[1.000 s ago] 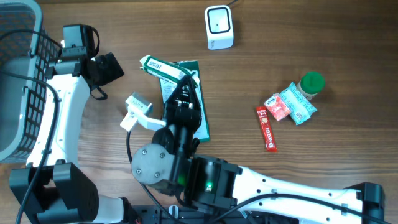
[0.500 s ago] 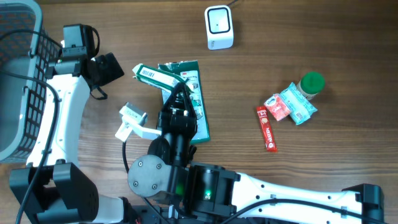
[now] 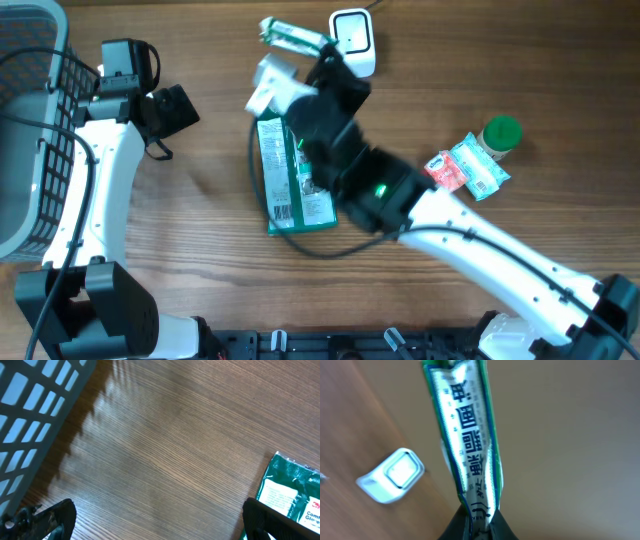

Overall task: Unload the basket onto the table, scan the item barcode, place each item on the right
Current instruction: 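Raise the green-white stick to the barcode scanner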

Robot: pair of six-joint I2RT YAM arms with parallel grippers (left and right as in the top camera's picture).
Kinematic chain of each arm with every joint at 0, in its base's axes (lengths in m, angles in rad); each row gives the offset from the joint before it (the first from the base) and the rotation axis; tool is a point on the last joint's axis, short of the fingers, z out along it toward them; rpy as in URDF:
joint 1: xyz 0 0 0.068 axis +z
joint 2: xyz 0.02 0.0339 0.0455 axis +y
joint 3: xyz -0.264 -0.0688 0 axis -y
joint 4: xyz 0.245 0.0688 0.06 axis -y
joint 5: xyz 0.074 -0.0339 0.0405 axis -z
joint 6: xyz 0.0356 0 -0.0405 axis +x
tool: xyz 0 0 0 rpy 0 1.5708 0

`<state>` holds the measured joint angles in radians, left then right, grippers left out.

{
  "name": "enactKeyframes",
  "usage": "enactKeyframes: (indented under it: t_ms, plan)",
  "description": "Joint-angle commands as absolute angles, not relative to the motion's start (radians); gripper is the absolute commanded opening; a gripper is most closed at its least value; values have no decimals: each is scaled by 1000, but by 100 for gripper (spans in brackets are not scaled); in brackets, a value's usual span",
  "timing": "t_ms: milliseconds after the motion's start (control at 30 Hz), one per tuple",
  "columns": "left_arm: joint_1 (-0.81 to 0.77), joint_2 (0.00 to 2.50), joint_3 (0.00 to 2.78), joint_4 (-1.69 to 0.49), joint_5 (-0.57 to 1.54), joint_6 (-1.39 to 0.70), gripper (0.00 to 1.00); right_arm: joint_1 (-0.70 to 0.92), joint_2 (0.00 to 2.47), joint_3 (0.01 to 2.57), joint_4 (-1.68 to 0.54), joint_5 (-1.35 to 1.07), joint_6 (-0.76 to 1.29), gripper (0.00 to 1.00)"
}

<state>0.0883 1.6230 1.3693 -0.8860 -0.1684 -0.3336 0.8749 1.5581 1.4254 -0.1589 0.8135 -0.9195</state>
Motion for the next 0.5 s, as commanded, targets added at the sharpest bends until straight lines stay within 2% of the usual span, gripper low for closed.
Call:
enactKeyframes:
  t_ms: [0, 233, 367, 467]
  plan:
    - [95, 1616, 1380, -884, -177, -318, 100, 729, 1565, 1430, -241, 315, -607, 4]
    - [94, 1616, 1380, -884, -177, -318, 100, 395, 1586, 1430, -263, -430, -196, 4]
    - [95, 1616, 1380, -884, -177, -318, 100, 244, 1699, 1431, -237, -710, 33, 4]
    - [95, 1616, 1380, -884, -177, -318, 100, 200, 1826, 1478, -231, -855, 159, 4]
